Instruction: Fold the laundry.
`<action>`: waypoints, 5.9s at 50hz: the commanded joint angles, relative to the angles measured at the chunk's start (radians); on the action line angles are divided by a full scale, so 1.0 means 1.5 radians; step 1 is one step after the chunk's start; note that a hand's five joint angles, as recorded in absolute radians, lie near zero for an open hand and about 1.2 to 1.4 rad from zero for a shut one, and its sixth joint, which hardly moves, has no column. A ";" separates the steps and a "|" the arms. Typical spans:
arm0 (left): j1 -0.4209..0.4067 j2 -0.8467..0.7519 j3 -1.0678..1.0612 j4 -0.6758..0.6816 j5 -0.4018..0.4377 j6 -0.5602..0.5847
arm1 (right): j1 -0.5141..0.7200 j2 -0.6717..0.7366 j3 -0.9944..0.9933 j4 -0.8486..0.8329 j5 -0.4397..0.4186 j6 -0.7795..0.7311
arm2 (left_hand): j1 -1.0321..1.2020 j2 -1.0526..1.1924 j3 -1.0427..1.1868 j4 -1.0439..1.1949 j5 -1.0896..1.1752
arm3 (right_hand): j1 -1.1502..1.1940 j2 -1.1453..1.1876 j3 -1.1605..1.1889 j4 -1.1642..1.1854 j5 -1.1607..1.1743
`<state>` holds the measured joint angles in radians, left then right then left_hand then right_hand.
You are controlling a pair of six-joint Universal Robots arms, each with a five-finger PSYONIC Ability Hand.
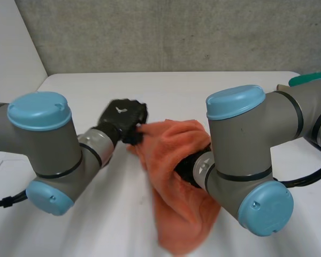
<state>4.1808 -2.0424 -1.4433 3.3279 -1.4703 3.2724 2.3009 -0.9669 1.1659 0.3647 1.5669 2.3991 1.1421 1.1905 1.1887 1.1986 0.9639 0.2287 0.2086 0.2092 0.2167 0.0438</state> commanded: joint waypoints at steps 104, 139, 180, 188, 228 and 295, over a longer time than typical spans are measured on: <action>0.008 0.314 -0.158 -0.211 0.007 -0.129 | -0.123 0.034 -0.221 -0.316 -0.009 0.284 | 0.169 0.137 0.138 0.132 0.172 | 0.778 0.792 0.791 0.786 0.785; 0.165 0.241 -0.110 -0.217 -0.027 -0.130 | -0.080 -0.059 -0.016 -0.157 0.013 0.274 | -0.645 -0.677 -0.676 -0.683 -0.643 | -0.036 -0.023 -0.023 -0.028 -0.029; 0.095 0.017 -0.116 -0.172 -0.021 -0.074 | 0.061 0.011 0.261 -0.417 -0.114 0.154 | -0.527 -0.559 -0.558 -0.565 -0.525 | 0.146 0.159 0.159 0.154 0.153; 0.067 -0.034 -0.065 -0.165 -0.066 -0.032 | 0.053 0.037 0.241 -0.439 -0.100 0.132 | -0.488 -0.520 -0.519 -0.526 -0.486 | 0.248 0.261 0.261 0.256 0.254; 0.217 0.366 -0.127 -0.074 -0.039 0.095 | -0.318 -0.250 0.002 -0.011 -0.170 0.139 | 0.169 0.137 0.138 0.132 0.172 | 0.778 0.792 0.791 0.786 0.785; 0.299 0.031 -0.293 0.243 0.153 0.246 | -0.368 0.033 0.128 -0.327 -0.288 0.077 | 0.169 0.137 0.138 0.132 0.172 | 0.491 0.505 0.504 0.499 0.498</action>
<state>4.6114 -2.0021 -1.8637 3.7111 -1.2530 3.5712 1.7560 -0.9131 1.3485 -0.1731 1.0875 2.5170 1.1585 1.1981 1.1941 1.2001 0.9834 1.0781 1.1438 1.1493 1.1531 0.9864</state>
